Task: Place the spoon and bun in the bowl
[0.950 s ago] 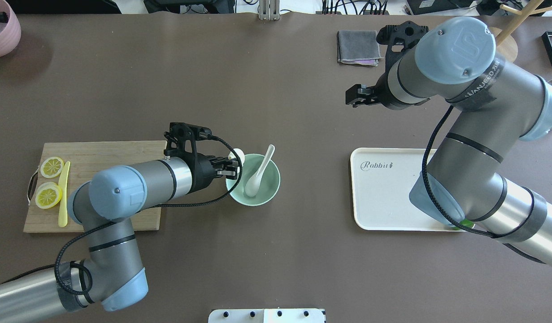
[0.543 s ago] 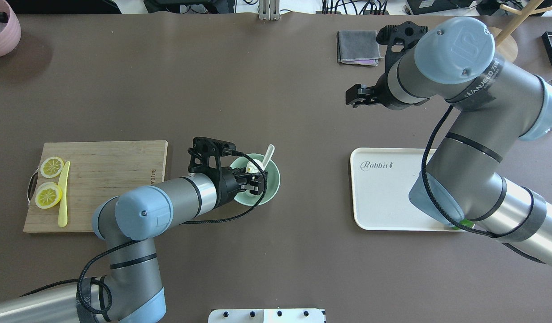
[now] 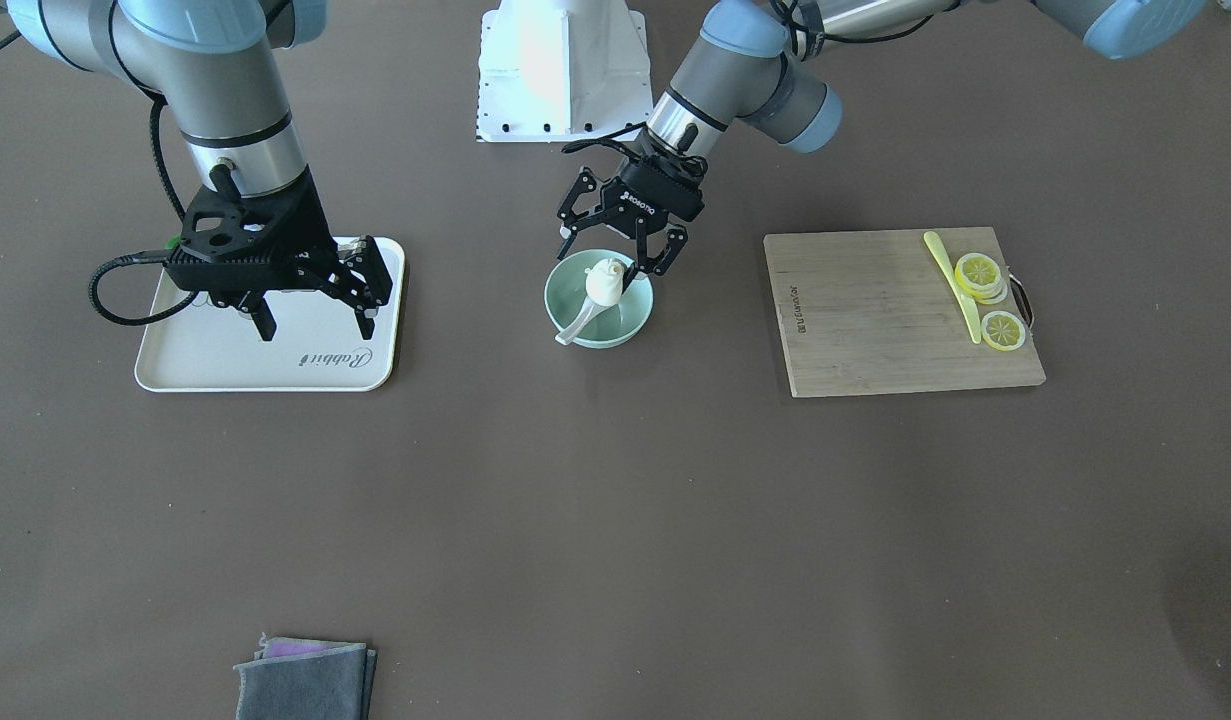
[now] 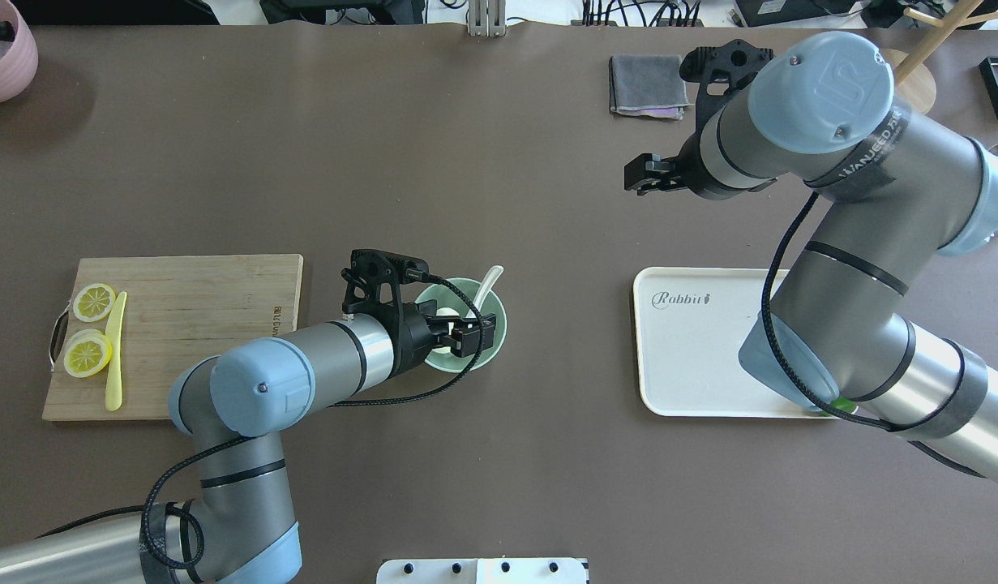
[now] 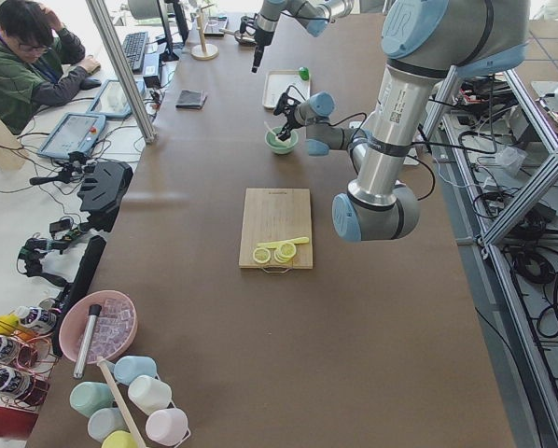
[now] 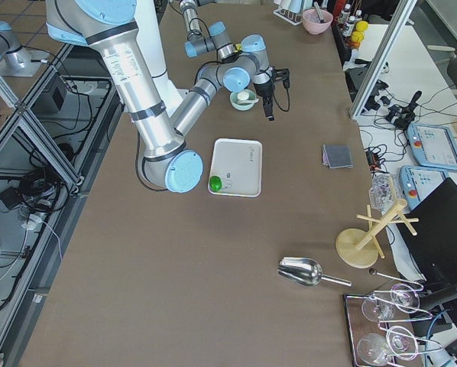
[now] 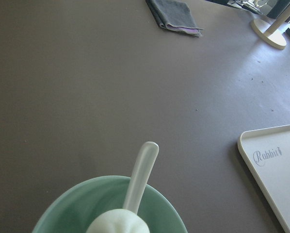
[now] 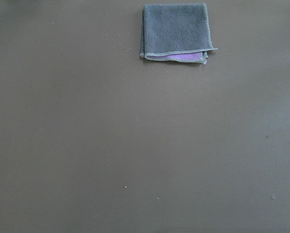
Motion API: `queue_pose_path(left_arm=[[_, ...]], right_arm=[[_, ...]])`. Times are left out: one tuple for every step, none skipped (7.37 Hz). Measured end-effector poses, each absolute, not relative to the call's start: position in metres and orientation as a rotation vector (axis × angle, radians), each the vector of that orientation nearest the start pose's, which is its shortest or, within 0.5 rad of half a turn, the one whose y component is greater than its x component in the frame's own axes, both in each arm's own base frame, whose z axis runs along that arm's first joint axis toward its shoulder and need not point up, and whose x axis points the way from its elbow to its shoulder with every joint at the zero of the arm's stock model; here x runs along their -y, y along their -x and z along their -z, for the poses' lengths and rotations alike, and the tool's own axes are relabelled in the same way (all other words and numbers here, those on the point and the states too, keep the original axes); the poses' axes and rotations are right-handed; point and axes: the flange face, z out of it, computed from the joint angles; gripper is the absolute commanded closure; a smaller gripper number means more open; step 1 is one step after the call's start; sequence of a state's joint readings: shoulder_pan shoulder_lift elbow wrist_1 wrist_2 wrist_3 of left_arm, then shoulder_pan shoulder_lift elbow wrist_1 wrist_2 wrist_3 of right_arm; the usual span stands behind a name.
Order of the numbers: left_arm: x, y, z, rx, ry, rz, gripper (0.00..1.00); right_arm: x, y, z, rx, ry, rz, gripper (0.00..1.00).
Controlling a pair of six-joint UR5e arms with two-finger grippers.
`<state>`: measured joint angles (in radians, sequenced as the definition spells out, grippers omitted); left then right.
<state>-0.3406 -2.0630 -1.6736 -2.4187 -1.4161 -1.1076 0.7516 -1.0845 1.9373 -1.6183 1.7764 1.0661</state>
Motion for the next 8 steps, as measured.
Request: queue_pose_path(left_arm=[[0.353,-0.550,-0.231,-1.275,-0.680,0.011,0.03],[0.353,-0.547,-0.227,-1.280,-0.684,0.013,0.04],[0.361,-0.536,-0.223,-1.281,-0.696,0.023,0.04],[0.382,-0.519,-0.224,-1.255,-0.697,0.027,0.04],[0.412,-0.491,-0.229,-1.217,-0.664,0.007,0.04],[0.443,-0.451,-0.241,-1.187,-0.613,-0.030,0.04],[0.470,-0.399,-0.266,-1.164,-0.559,-0.078,0.04],[0.492,-0.341,-0.300,-1.136,-0.519,-0.118,0.04]], right_arm=[[0.489,0.359,-0.238,0.764,-0.314,-0.149,0.00],[0.489,0.359,-0.238,0.765,-0.315,-0.149,0.00],[0.490,0.358,-0.239,0.763,-0.316,-0.146,0.00],[0.492,0.353,-0.242,0.759,-0.317,-0.145,0.00],[0.495,0.344,-0.248,0.753,-0.314,-0.152,0.00],[0.498,0.329,-0.257,0.745,-0.312,-0.148,0.00],[0.502,0.304,-0.273,0.731,-0.308,-0.122,0.00],[0.508,0.271,-0.296,0.706,-0.304,-0.088,0.00]])
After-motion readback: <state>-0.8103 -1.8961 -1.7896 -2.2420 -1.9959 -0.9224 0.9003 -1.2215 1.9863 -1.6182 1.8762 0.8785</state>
